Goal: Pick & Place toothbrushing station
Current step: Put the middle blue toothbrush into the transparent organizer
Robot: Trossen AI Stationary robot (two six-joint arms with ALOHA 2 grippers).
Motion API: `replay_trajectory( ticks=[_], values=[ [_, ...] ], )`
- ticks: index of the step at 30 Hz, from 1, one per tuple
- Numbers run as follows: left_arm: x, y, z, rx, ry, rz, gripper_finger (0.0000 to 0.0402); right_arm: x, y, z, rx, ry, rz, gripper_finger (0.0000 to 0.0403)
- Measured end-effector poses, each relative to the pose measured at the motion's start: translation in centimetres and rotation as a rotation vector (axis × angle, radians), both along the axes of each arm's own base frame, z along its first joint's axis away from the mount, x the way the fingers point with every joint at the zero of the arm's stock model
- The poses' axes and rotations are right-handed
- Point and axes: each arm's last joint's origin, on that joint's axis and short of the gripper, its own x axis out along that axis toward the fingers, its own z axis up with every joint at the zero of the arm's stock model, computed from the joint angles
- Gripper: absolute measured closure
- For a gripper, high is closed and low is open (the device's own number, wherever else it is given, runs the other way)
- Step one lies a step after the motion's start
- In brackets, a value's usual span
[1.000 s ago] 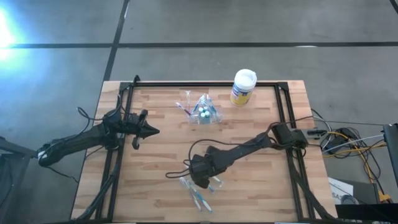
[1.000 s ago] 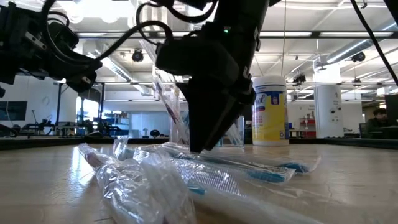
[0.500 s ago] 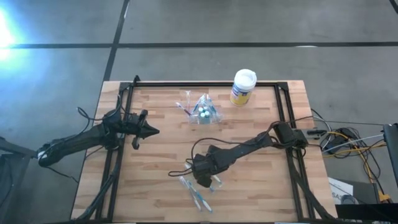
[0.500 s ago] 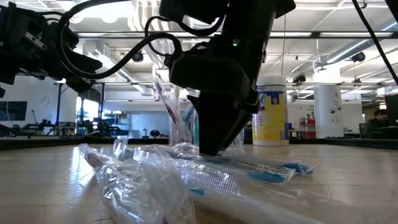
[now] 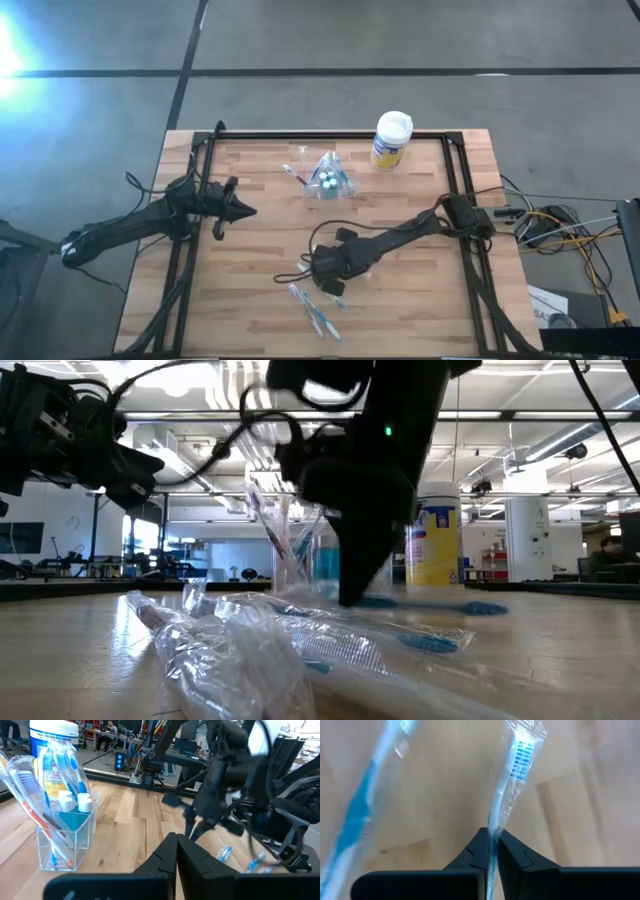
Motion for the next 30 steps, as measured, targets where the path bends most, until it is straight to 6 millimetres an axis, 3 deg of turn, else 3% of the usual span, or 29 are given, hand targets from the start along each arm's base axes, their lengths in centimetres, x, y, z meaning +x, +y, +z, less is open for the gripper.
replay_trajectory(
  ticks=[8,15,21,26,30],
  values=[
    [0.0,0.0,-0.2,0.01,0.014,-0.002,0.0392,-1.6,1.2,5.8,-0.108,-0.17,0.072,0.0392],
    [0.0,0.0,-0.2,0.01,0.02,-0.002,0.0392,-6.3,3.1,11.8,-0.24,-0.394,0.154,0.0397],
    [0.0,0.0,-0.3,0.005,0.026,-0.002,0.0392,-12.8,2.7,13.6,-0.321,-0.572,0.132,0.0397],
    [0.0,0.0,0.0,0.029,0.002,0.004,0.0392,-18.1,1.4,13.1,-0.323,-0.779,0.158,0.0396],
    [0.1,0.1,0.7,0.064,-0.069,0.005,0.0392,-21.1,-0.4,12.5,-0.312,-0.923,0.18,0.0396]
  ],
)
